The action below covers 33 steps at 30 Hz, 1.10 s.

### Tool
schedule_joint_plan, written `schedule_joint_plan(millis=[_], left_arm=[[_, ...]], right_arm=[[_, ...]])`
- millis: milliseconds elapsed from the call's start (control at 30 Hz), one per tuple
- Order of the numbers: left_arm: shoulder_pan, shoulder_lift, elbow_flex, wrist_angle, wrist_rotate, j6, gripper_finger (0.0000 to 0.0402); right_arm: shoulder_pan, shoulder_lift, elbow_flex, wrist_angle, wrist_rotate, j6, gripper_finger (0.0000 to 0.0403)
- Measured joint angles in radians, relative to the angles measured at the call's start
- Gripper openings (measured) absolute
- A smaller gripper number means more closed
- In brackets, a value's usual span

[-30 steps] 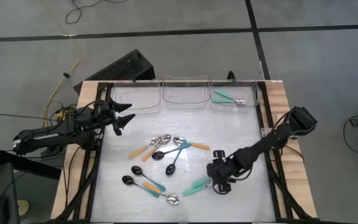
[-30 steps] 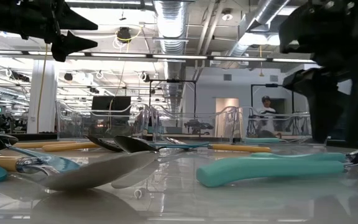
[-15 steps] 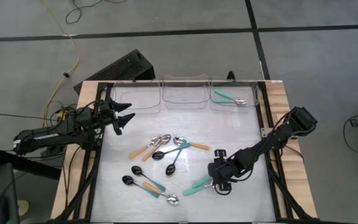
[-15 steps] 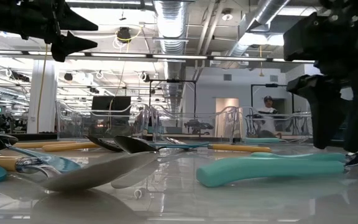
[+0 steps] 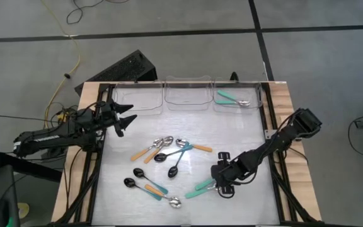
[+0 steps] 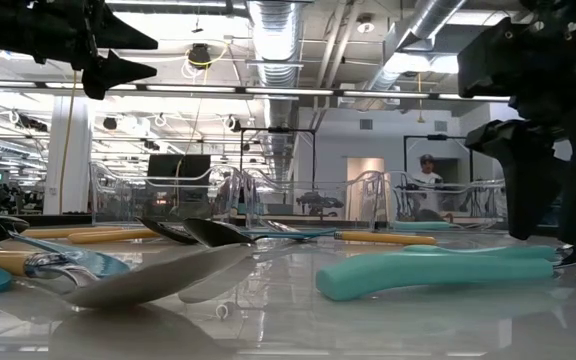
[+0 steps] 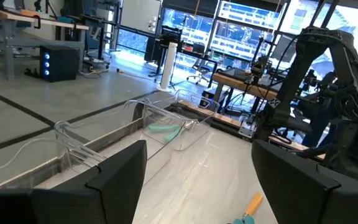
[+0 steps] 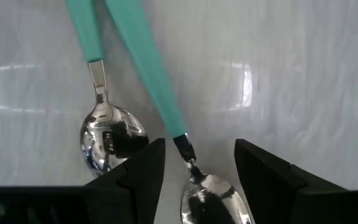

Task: Sort silverware by color (type)
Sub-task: Put the top light blue spoon into the top right transparent bin

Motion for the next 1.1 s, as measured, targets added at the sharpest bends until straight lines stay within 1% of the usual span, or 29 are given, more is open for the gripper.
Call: schedule_joint_plan(millis=[1100], left_arm=[[0.000,0.000,0.000,-0.002,0.000,0.000,0.0277]], right_arm=[[-0.016,0.000,0.000,0.038,0.002,0.001,0.0219]])
